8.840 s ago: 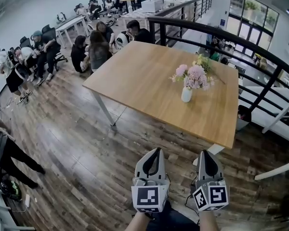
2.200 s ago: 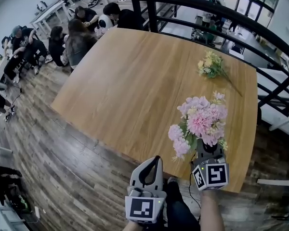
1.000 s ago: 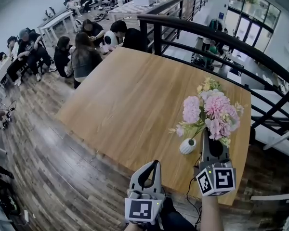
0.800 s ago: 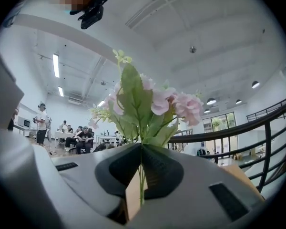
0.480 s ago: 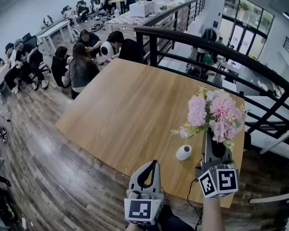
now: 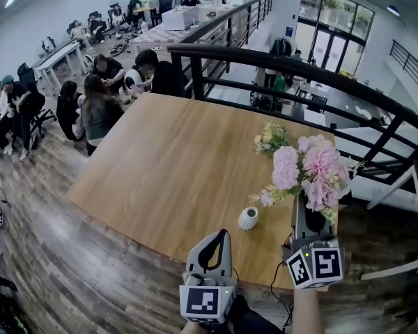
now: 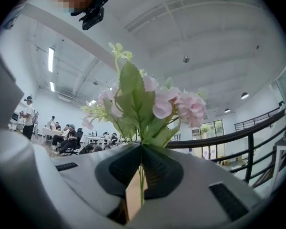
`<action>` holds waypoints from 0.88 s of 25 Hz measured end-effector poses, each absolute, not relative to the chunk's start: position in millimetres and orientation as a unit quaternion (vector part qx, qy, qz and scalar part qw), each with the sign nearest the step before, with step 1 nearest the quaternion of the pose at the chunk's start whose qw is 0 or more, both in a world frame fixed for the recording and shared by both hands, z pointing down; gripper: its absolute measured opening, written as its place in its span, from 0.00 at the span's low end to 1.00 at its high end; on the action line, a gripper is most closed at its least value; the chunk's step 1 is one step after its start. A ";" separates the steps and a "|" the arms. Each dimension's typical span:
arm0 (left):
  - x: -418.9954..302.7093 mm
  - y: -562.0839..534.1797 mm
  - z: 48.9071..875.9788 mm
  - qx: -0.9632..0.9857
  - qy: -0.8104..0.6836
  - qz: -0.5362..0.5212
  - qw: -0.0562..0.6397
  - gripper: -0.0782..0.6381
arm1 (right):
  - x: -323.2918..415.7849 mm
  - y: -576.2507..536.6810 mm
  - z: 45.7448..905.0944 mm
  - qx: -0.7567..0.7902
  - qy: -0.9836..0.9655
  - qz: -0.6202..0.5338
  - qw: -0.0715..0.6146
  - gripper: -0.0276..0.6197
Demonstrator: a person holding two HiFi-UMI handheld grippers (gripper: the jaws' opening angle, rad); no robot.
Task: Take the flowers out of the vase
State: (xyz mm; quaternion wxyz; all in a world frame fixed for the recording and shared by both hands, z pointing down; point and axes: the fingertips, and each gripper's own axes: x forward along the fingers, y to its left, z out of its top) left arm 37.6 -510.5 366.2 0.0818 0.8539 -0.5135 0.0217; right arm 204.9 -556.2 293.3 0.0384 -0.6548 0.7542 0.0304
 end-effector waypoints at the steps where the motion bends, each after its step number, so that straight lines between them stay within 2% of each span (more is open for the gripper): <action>1: 44.7 -508.9 366.6 0.857 -0.509 0.022 0.083 0.15 | 212.0 -552.3 295.1 -0.659 0.751 0.030 0.037 0.07; 22: 140.1 -492.5 388.2 0.899 -0.424 0.051 0.094 0.15 | 281.8 -493.6 353.8 -0.712 0.702 -0.022 0.013 0.07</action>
